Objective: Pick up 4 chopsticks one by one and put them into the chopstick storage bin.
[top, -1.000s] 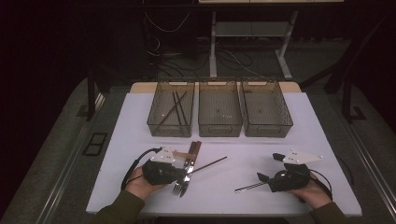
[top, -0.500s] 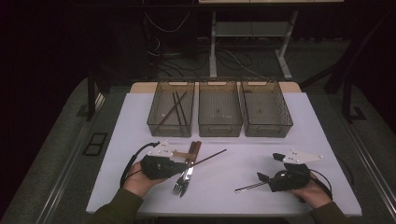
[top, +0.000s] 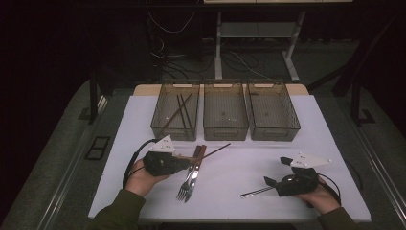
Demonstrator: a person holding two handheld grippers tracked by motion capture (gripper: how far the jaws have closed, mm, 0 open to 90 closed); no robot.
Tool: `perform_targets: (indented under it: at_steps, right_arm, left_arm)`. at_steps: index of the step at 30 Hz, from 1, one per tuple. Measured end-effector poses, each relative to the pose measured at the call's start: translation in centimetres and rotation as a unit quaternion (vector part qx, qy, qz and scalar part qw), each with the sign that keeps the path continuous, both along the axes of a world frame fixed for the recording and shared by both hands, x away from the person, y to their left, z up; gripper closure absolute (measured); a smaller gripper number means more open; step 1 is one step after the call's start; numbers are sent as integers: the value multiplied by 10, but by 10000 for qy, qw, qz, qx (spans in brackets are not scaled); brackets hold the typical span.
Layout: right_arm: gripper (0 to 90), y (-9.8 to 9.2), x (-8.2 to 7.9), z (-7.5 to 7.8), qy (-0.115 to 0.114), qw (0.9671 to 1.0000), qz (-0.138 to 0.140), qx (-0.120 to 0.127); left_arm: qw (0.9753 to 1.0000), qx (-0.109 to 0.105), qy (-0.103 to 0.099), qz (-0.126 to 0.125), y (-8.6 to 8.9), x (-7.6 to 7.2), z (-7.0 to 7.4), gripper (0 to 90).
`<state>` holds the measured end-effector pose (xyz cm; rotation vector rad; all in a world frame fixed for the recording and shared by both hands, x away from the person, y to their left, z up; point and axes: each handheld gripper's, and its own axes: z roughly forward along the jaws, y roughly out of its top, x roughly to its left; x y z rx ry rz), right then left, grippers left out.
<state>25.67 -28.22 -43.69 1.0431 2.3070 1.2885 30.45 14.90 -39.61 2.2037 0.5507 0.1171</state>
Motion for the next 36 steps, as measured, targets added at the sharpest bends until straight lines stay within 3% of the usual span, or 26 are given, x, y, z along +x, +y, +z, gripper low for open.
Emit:
perform_targets:
  at_steps: [18,36]
  right_arm:
    - [37,-1,0,0,-12,10000,-19,21]
    - [37,-1,0,0,3,10000,-29,32]
  left_arm:
    - [9992,-162,-285,233,3,25,23,843]
    - [9963,-61,-494,705,5,70,44,843]
